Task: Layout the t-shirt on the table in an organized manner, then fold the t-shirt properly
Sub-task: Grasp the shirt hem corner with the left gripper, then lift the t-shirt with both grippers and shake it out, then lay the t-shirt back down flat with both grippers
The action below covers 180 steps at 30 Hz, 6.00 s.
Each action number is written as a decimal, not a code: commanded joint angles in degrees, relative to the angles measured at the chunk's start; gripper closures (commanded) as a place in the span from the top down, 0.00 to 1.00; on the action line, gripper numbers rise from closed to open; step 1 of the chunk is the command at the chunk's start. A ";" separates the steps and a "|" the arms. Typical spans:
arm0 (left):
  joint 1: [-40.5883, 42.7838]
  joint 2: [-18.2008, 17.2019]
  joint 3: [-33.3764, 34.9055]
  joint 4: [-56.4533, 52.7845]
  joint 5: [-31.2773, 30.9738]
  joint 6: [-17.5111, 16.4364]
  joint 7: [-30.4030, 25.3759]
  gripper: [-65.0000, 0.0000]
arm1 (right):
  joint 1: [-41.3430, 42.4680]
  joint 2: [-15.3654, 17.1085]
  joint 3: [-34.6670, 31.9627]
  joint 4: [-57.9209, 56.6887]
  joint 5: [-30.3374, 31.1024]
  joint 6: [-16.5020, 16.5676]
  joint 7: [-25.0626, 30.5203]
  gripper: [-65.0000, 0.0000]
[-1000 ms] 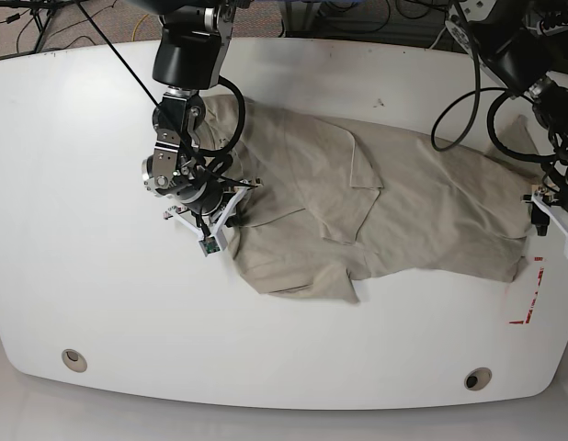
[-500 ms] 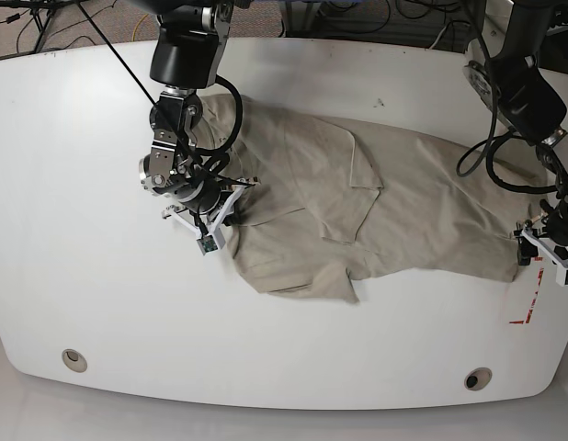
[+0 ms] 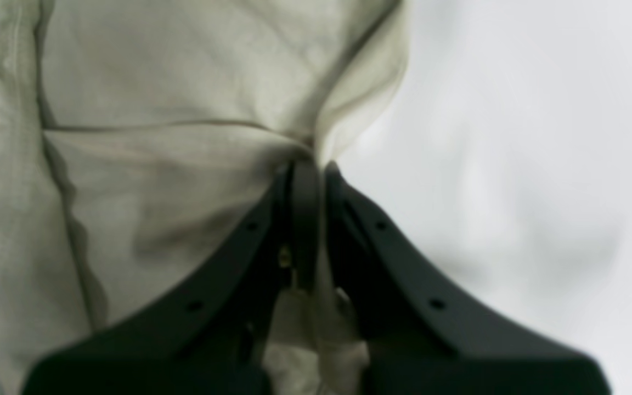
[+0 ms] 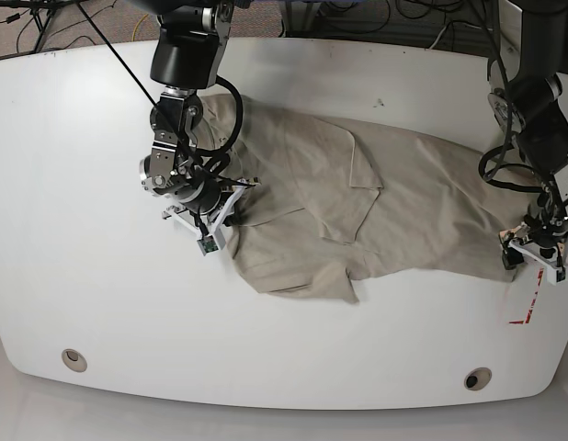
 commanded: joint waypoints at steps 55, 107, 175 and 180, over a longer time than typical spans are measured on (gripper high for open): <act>4.25 6.37 0.24 48.47 -1.07 -13.76 22.20 0.00 | 3.80 4.77 -0.16 13.40 -0.32 0.14 -2.51 0.00; -25.03 7.78 10.18 74.66 -3.00 -13.76 52.88 0.00 | 48.29 27.45 -7.72 11.56 -0.14 5.46 -17.98 0.00; 43.54 8.05 -4.59 79.76 -3.09 -13.76 46.82 0.36 | -15.54 10.31 8.89 34.15 -0.23 5.46 -17.63 0.00; 44.69 8.13 -3.36 79.76 -3.09 -13.76 46.91 0.74 | -15.19 10.31 8.72 34.15 -0.23 5.46 -17.63 0.00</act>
